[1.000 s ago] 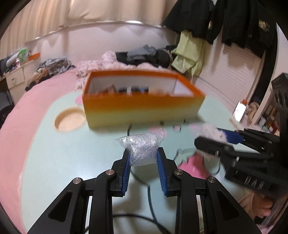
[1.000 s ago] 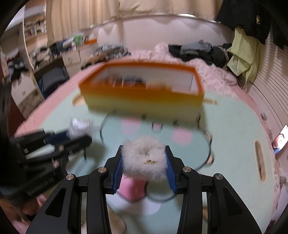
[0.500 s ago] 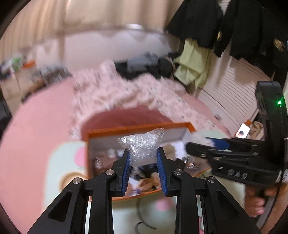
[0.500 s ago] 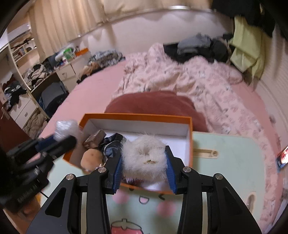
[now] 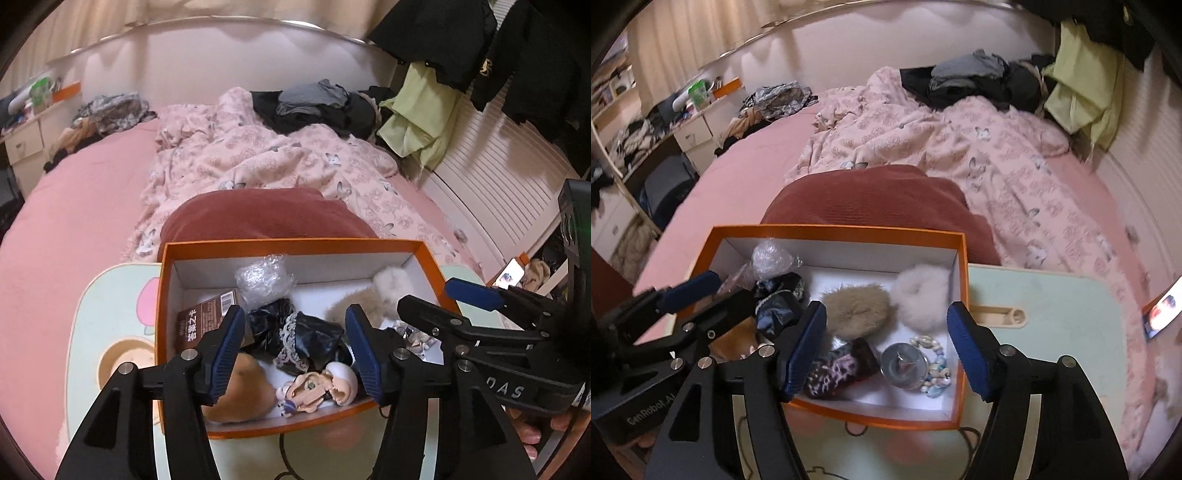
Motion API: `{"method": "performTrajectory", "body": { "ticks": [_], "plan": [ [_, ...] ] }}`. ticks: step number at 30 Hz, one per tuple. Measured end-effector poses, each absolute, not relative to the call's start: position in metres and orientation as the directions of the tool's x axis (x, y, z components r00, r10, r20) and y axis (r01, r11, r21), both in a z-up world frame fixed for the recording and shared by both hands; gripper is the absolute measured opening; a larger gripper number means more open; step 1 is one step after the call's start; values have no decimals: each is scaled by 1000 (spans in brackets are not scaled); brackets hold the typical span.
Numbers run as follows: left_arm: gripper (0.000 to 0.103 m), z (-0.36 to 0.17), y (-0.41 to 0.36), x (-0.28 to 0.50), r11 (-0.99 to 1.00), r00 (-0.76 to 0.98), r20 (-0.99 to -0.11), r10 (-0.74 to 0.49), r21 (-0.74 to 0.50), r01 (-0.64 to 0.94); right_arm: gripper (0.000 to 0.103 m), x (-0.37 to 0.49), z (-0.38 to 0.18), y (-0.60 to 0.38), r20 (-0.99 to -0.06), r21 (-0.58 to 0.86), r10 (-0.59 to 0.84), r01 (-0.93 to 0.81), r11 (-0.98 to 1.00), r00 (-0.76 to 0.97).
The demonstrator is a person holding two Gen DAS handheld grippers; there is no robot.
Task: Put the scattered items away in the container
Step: 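Drop the clear bag into the orange box with the left gripper while the right drops the scrunchie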
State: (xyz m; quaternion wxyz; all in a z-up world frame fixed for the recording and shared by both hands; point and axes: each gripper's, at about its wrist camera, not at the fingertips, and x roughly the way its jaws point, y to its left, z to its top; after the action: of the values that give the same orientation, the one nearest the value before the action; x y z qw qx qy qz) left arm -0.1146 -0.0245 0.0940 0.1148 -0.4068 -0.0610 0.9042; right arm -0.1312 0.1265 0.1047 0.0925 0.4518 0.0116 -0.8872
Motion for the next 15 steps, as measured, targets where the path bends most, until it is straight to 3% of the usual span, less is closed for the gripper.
{"method": "performTrajectory", "body": {
  "ticks": [12, 15],
  "plan": [
    [56, 94, -47, -103, -971, -651, -721, 235, -203, -125, 68, -120, 103, 116, -795, 26, -143, 201, -979, -590],
    [68, 98, -48, -88, -979, -671, -714, 200, -173, -109, 68, -109, 107, 114, -780, 28, -151, 207, -978, -607]
  ]
}}
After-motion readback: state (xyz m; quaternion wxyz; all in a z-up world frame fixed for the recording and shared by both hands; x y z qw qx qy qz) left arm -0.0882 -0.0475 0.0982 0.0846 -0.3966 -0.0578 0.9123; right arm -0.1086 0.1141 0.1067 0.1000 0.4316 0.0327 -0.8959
